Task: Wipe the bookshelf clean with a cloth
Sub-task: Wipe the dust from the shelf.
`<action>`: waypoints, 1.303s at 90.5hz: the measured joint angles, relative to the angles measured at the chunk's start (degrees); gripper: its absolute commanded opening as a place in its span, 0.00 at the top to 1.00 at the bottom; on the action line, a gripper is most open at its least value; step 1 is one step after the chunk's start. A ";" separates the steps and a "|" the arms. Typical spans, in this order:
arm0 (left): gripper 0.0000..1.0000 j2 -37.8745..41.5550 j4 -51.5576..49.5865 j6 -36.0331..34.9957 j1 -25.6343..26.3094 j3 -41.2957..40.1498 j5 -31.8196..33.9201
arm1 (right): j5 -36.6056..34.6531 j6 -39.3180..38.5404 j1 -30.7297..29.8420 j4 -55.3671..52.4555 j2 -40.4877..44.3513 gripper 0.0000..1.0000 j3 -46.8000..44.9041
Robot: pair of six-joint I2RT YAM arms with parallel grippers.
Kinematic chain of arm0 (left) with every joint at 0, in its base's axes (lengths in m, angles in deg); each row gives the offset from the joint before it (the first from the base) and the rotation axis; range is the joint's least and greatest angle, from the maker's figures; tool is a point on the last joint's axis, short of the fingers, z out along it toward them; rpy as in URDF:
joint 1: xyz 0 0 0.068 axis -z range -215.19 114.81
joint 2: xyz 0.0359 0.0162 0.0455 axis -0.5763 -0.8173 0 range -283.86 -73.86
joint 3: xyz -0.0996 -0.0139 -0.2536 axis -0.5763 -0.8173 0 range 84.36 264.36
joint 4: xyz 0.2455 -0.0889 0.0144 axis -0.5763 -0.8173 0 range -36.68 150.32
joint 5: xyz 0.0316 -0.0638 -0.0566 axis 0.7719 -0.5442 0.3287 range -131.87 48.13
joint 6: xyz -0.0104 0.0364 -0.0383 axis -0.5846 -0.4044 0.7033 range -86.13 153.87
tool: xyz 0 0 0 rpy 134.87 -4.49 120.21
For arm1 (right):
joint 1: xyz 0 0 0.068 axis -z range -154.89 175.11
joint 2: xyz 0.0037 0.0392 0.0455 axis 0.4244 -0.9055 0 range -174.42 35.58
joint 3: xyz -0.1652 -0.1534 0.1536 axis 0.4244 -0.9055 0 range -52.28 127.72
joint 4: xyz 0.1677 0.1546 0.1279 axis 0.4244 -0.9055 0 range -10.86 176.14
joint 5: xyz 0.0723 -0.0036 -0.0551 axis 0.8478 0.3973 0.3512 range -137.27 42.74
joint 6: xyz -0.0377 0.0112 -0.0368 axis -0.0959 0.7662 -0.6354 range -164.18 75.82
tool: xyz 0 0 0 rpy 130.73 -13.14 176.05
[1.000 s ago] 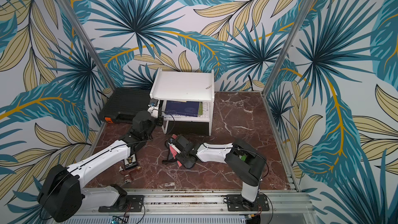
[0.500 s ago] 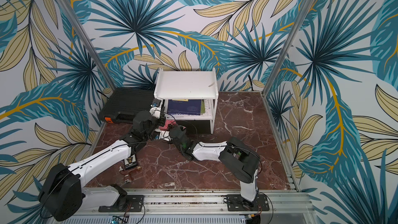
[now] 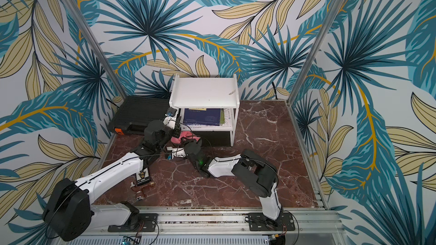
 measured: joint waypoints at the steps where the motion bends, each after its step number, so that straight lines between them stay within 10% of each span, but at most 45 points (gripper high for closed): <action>1: 1.00 -0.04 0.07 -0.02 -0.02 0.00 -0.07 | -0.11 -0.20 0.00 0.37 0.02 1.00 -0.15; 44: 1.00 -1.25 1.68 -1.66 -0.94 0.13 -4.59 | -7.28 -4.28 14.82 -7.65 -2.05 1.00 -10.80; 70: 1.00 -1.99 3.08 -0.11 -1.49 0.31 -6.71 | -6.25 -5.16 8.17 -14.64 -8.66 1.00 2.62; 92: 1.00 -2.75 4.68 1.75 -1.60 0.26 -6.82 | -7.76 -3.52 18.80 -21.20 -0.48 1.00 -5.49; 118: 1.00 -2.58 8.39 4.46 -1.46 -1.84 -4.76 | -4.07 -0.22 4.85 -24.50 -7.39 1.00 6.67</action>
